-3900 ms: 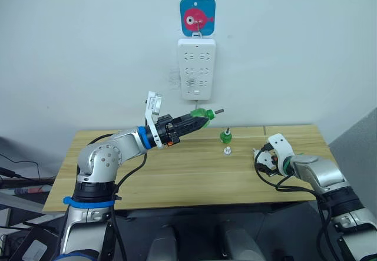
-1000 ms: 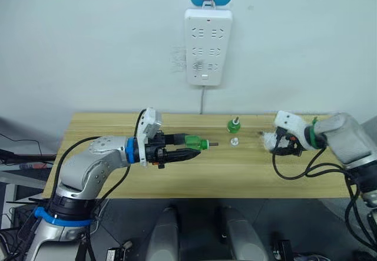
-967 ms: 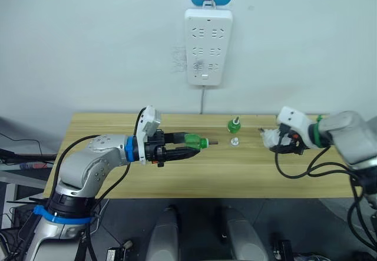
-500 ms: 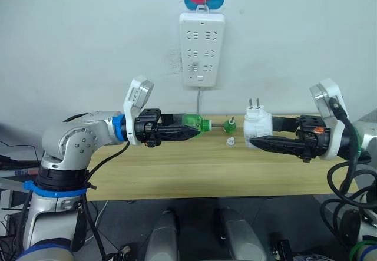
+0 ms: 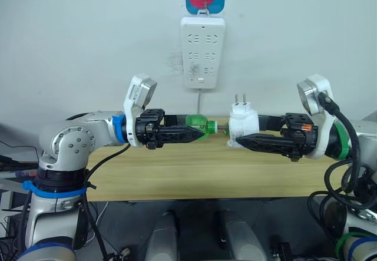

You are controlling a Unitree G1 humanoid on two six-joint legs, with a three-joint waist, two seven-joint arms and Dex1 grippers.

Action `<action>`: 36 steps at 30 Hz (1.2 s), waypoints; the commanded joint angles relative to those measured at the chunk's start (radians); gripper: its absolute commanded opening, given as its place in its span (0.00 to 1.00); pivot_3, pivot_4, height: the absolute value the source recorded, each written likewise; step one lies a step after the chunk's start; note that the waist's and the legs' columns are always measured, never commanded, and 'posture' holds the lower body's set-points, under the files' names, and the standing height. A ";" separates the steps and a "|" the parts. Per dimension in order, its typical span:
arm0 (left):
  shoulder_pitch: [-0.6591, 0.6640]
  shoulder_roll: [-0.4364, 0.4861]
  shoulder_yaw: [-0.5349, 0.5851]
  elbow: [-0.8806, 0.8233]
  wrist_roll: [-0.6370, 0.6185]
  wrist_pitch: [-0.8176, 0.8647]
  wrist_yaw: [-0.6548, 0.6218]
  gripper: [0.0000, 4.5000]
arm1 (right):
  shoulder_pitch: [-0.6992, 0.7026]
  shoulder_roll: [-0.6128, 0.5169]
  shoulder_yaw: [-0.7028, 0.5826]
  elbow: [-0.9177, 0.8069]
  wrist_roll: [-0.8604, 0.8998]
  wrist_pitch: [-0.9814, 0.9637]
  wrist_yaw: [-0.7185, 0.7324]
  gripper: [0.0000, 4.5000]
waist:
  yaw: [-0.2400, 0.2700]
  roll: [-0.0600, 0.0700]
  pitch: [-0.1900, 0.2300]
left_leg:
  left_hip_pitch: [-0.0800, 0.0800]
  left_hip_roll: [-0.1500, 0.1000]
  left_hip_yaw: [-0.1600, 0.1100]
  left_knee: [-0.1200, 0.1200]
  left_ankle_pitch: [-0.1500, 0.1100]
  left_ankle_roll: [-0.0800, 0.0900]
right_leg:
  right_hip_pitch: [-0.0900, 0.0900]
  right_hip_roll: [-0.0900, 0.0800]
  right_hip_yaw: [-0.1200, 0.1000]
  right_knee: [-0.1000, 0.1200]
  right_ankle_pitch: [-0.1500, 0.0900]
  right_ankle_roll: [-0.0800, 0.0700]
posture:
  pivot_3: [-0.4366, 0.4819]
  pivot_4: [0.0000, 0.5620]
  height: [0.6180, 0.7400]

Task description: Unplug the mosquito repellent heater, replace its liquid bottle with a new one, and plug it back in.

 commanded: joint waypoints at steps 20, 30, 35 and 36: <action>0.030 -0.015 0.000 -0.064 -0.019 -0.028 -0.012 0.52 | 0.067 -0.098 0.142 0.069 0.457 -0.249 -0.407 0.66 | 0.000 -0.001 -0.010 | 0.001 0.000 0.001 0.002 0.000 0.001 | -0.002 0.001 0.002 0.007 0.000 0.000 | 0.43 0.29 1.00; 0.030 -0.014 0.001 -0.057 -0.013 -0.033 -0.009 0.52 | 0.122 -0.229 0.212 0.088 0.574 -0.390 -0.483 0.66 | 0.002 -0.001 -0.012 | 0.001 0.000 0.001 0.005 0.001 0.001 | -0.002 0.002 0.002 0.010 -0.002 0.003 | 0.43 0.28 1.00; 0.024 -0.044 -0.005 -0.049 0.001 -0.048 0.018 0.52 | 0.123 -0.259 0.273 0.057 0.629 -0.444 -0.497 0.66 | 0.003 -0.001 -0.012 | 0.001 0.000 0.001 0.009 0.000 0.001 | -0.002 0.002 0.003 0.012 -0.003 0.005 | 0.43 0.29 1.00; 0.021 -0.052 -0.003 -0.043 0.002 -0.050 0.027 0.52 | 0.123 -0.266 0.281 0.052 0.642 -0.451 -0.497 0.66 | 0.003 -0.001 -0.012 | 0.001 0.000 0.001 0.010 0.000 0.001 | -0.002 0.002 0.003 0.012 -0.003 0.005 | 0.43 0.29 1.00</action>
